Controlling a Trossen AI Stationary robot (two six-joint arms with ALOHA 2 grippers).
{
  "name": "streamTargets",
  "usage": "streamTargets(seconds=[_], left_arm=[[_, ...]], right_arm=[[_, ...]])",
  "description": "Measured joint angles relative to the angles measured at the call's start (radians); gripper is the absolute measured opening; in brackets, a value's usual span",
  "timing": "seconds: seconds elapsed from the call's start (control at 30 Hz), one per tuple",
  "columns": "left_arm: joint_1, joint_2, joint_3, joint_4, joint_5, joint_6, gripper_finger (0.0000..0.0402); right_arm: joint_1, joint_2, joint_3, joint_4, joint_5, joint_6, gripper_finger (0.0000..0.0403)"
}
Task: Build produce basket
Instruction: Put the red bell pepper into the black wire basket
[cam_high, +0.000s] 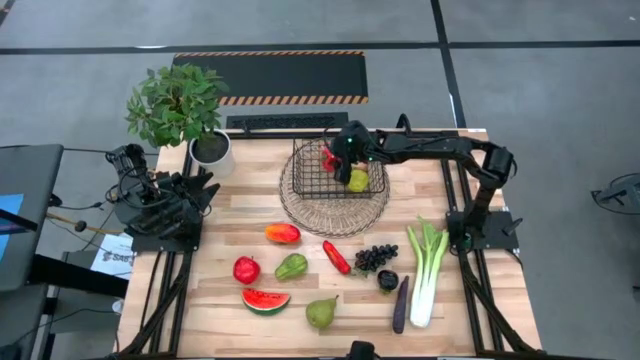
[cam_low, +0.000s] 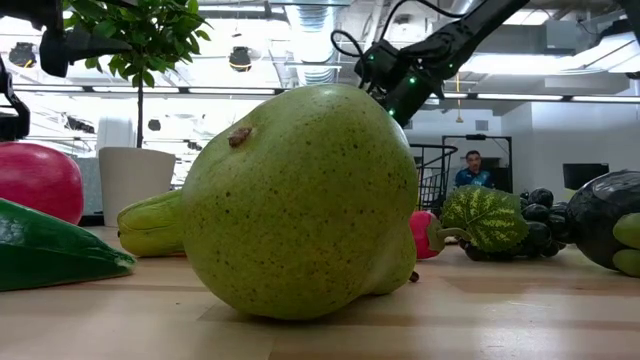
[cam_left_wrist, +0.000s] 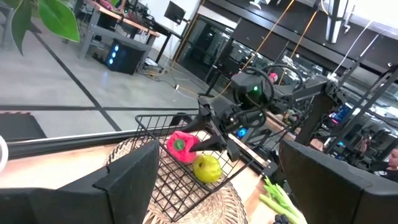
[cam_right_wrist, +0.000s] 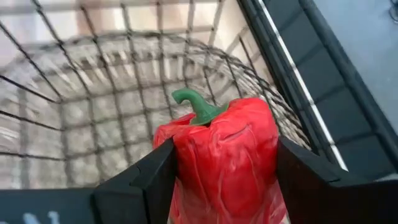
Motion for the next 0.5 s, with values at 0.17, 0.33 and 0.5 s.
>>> streamTargets(seconds=[0.17, 0.33, 0.5], left_arm=[[0.0, 0.0, 0.0, 0.0, 0.0, 0.001, 0.0315], [0.0, 0.0, 0.0, 0.0, 0.0, 0.016, 0.0315], [0.0, 0.0, 0.0, 0.0, 0.0, 0.016, 0.0315]], right_arm=[[-0.001, 0.003, -0.001, -0.008, 0.005, -0.014, 0.026], [-0.004, 0.003, -0.001, -0.008, 0.028, -0.014, 0.0281], [-0.004, 0.003, -0.001, -0.009, 0.041, -0.014, 0.0286]])
